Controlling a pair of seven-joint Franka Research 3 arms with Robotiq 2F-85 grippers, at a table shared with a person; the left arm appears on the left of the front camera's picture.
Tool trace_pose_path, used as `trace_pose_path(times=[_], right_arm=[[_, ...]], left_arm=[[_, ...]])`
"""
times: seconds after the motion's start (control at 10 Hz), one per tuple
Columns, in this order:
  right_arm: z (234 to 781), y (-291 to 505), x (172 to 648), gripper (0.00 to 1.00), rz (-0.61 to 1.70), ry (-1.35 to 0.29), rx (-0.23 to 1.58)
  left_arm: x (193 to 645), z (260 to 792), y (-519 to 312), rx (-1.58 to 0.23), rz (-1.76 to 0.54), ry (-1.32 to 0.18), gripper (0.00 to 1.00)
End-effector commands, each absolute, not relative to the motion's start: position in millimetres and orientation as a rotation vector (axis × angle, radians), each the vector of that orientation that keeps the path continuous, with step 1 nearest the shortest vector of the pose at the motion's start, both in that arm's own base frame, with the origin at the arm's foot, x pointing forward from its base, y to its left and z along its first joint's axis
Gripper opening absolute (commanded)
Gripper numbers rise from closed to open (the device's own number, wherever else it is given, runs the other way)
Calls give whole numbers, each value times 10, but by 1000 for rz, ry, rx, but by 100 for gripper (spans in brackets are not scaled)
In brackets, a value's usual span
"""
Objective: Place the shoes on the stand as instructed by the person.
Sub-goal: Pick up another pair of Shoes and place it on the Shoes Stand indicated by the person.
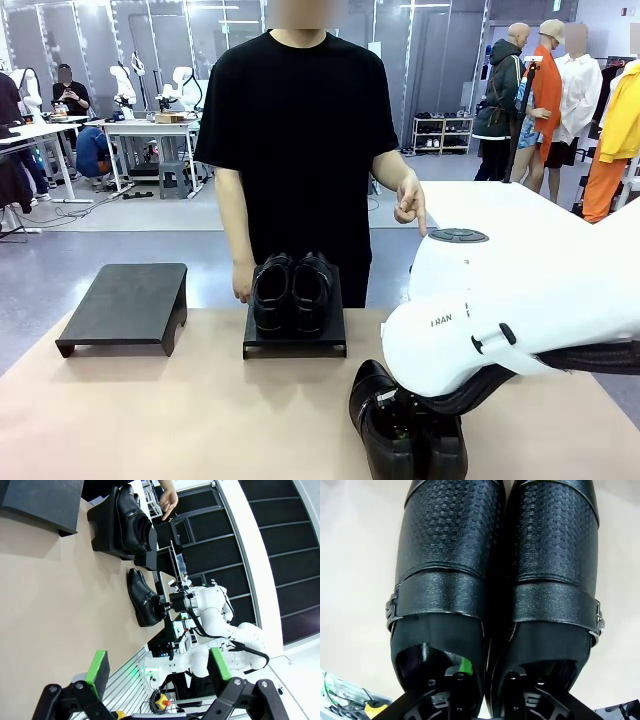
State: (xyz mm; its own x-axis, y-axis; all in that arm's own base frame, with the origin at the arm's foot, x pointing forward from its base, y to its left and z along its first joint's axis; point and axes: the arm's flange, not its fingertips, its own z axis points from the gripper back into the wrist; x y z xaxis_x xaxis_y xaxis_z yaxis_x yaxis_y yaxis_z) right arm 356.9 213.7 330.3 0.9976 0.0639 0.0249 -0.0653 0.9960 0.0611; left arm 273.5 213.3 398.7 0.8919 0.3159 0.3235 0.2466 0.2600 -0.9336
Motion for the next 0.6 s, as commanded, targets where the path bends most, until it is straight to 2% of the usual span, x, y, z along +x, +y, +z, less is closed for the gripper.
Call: trace_pose_path(times=[0.0, 0.3, 0.5], right_arm=[[3282, 2286, 3594, 0, 18, -37, 33], [3426, 2269, 3620, 0, -7, -50, 55], [3754, 2120, 3629, 0, -41, -102, 106]], left_arm=[[2714, 4013, 2153, -1329, 28, -502, 100], [2714, 4013, 2153, -1329, 28, -502, 100], [2714, 4013, 2153, -1329, 28, -502, 100]])
